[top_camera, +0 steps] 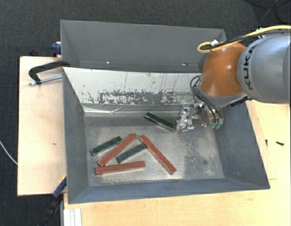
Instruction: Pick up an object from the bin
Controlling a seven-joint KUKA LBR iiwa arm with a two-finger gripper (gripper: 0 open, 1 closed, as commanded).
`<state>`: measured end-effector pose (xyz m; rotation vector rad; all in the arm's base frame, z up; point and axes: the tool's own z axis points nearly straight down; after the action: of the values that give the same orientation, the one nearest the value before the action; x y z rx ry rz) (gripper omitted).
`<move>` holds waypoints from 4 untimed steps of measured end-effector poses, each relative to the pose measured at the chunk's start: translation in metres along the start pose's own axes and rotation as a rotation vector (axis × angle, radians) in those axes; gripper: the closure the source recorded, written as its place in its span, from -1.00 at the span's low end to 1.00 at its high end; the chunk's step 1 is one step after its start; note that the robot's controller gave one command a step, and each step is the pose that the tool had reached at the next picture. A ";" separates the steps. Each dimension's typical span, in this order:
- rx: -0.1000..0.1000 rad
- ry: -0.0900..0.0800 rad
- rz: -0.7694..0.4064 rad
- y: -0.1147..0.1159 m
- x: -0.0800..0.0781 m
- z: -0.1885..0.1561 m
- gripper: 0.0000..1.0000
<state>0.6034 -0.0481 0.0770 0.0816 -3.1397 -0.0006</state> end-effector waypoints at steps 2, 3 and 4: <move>0.000 -0.002 0.056 -0.029 0.016 0.000 -1.00; -0.001 -0.002 0.056 -0.029 0.016 0.000 -1.00; -0.001 0.005 0.107 0.021 0.002 0.000 1.00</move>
Offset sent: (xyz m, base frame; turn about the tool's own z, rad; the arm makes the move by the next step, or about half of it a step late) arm -0.0160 -0.0305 -0.0009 0.0549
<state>0.6007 -0.0272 0.0775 -0.0865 -3.1347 -0.0020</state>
